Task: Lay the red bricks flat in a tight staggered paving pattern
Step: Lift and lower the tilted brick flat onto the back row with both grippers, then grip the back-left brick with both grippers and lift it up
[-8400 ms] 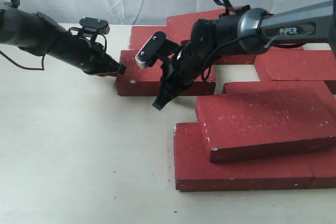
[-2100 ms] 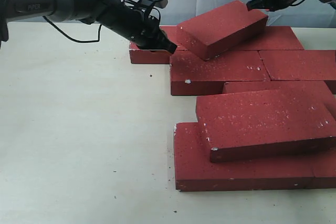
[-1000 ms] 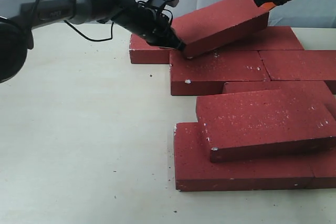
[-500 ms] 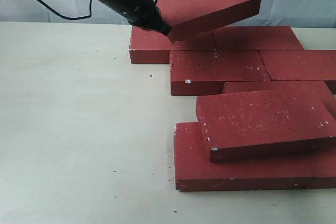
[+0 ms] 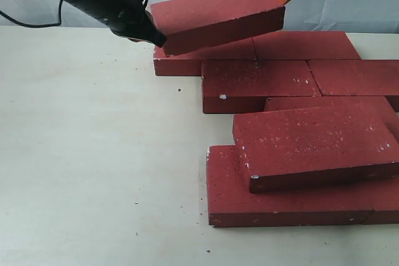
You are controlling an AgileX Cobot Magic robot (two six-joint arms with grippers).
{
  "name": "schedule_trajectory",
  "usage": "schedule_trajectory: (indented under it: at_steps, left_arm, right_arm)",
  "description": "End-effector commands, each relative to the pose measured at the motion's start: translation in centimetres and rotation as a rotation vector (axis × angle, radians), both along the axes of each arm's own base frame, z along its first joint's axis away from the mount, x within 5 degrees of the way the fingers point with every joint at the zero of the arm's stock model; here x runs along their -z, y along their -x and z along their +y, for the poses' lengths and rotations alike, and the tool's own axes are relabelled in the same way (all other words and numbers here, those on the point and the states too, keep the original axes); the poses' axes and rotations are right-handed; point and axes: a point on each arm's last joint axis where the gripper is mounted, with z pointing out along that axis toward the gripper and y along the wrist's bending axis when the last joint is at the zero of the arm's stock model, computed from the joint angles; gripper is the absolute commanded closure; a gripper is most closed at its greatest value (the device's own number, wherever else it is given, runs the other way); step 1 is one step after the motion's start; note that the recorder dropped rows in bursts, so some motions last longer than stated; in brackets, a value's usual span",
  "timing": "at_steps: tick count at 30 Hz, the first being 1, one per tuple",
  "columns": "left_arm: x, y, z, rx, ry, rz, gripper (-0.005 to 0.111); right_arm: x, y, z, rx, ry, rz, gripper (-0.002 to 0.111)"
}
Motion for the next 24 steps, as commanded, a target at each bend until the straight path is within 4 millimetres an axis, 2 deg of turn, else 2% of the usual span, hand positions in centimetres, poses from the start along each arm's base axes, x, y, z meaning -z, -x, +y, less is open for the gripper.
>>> schedule_trajectory:
  at_steps: [1,7,11,14,16,18,21,24]
  left_arm:
    - [-2.0,1.9,0.0,-0.047,0.075,-0.043,0.107]
    - [-3.5,4.8,1.1,-0.068,0.095,-0.058,0.107]
    - [-3.2,6.3,1.9,-0.088,0.080,-0.064,0.107]
    - [-2.2,7.0,2.8,-0.114,0.031,-0.049,0.107]
    - [-0.8,7.2,4.1,-0.149,0.001,-0.022,0.107]
    - [1.0,6.7,5.5,-0.261,0.016,-0.020,0.107]
    - [3.3,5.6,6.6,-0.379,0.037,-0.012,0.107]
    - [4.3,3.9,6.3,-0.395,0.031,-0.024,0.107]
  right_arm:
    - [-1.3,3.4,3.5,-0.073,-0.117,0.081,0.109]
    - [-0.6,7.2,6.1,-0.142,-0.087,0.153,0.109]
    - [-0.3,8.3,6.5,-0.139,-0.072,0.121,0.109]
    - [-0.5,7.7,4.3,-0.019,0.007,0.067,0.109]
    - [-0.5,6.9,1.9,0.114,0.047,0.033,0.109]
    - [-0.2,6.2,-0.2,0.222,0.034,0.032,0.109]
    - [1.8,5.0,-2.0,0.258,0.019,0.036,0.109]
    - [4.1,3.4,-3.1,0.275,0.039,0.011,0.109]
